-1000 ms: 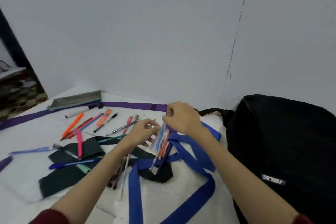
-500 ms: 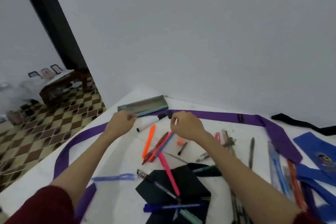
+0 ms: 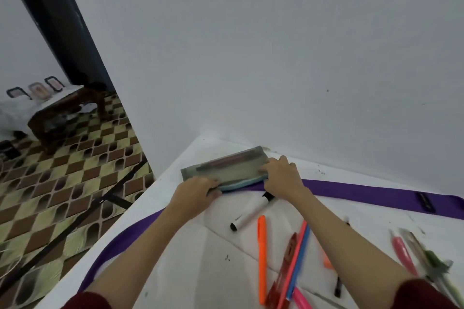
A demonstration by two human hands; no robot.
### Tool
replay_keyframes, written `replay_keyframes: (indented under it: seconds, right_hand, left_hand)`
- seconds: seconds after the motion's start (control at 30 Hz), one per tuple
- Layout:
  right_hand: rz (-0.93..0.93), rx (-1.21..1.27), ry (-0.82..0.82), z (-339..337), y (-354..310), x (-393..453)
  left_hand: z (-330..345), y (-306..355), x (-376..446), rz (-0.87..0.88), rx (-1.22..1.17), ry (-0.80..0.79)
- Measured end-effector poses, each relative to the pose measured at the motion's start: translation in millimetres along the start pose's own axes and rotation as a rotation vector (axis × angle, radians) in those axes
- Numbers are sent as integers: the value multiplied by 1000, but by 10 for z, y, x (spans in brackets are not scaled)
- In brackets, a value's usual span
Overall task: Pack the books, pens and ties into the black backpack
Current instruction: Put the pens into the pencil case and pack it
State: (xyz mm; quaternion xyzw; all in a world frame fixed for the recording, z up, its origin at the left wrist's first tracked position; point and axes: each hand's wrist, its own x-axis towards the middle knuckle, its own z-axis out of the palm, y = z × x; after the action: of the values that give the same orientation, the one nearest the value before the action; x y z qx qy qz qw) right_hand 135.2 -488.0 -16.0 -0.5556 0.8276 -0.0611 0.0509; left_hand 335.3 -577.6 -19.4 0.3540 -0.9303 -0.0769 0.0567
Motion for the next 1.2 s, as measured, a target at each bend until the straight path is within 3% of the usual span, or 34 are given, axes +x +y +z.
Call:
replay_keyframes:
  seconds: [0.17,0.3,0.4,0.47,0.53,0.6,0.7,0.8,0.93,1.03,1.2]
  right_hand:
    - [3,36,164,2,-2,75]
    - [18,350,459,-232,-68,51]
    - [167,625,588,-467,-148,-166]
    - [319,856,522,-610,-203,-373]
    - [423,1101,343,-732,-252,-607]
    - [441,1265,234,-830,-297,-858]
    - [360,1281,166,-908,-300,-1265]
    - [333,1265,64,-961,-329,-1628]
    - [303,1332,101,-1000,-365,-1959]
    - [318,1420,148,-1031,-422,-2180]
    - [286,1474,129,-994,-604,-2408]
  left_hand:
    - [-99,-73,95,-44,-144,109]
    - [-381,-31,185,-148,-404,334]
    - [-692,86,164,-221,-644,406]
    - [-889,220,59,-223,-756,425]
    - [-1051,388,-119,-226,-841,438]
    - [-1156,550,-326,-232,-910,450]
    - [-1235,786,-685,-280,-1041,443]
    - [-1201,975,-1056,-296,-1096,374]
    - [-1011,1163,-1574,-250,-1148,178]
    - [-835,1223,-1872,-232,-1260,-68]
    - [-549,1176,-2086,-226,-1721,-469]
